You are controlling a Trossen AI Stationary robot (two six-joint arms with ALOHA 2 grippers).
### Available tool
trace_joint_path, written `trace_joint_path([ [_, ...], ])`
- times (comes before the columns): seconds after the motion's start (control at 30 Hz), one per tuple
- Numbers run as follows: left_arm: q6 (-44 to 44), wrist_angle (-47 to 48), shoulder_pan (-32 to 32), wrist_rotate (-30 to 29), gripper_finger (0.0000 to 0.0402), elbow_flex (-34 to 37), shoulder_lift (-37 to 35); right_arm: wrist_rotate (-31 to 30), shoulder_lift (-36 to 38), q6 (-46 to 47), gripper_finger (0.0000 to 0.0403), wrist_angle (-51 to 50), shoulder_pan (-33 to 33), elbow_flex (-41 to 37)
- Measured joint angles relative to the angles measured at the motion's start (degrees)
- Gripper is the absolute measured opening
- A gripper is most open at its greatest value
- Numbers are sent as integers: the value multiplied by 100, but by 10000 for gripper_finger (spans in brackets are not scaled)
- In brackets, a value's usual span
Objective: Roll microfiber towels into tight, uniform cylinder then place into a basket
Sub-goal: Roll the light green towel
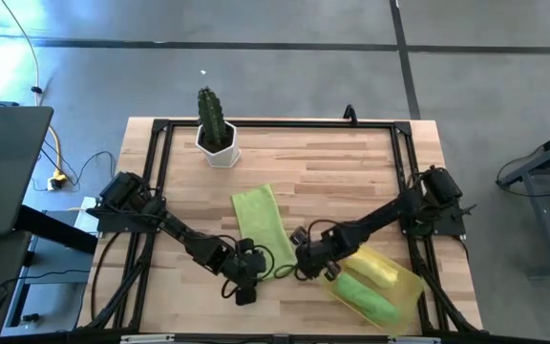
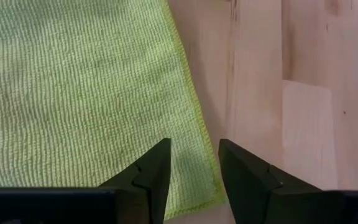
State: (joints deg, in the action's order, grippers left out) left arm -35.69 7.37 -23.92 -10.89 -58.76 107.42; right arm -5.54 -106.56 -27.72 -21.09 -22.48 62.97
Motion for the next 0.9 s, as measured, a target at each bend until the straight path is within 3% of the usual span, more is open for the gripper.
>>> trace_joint_path([
  [0.2, -109, -11, 26, 0, 127, 0, 0, -364, -16, -837, 142, 187, -289, -8],
  [0.63, -268, 44, 39, 8, 127, -2, 0, -844, 235, -310, 142, -86, -903, -10],
  [0.9, -268, 11, 61, 24, 127, -2, -2, -1327, 810, 186, 141, 262, -703, -8],
])
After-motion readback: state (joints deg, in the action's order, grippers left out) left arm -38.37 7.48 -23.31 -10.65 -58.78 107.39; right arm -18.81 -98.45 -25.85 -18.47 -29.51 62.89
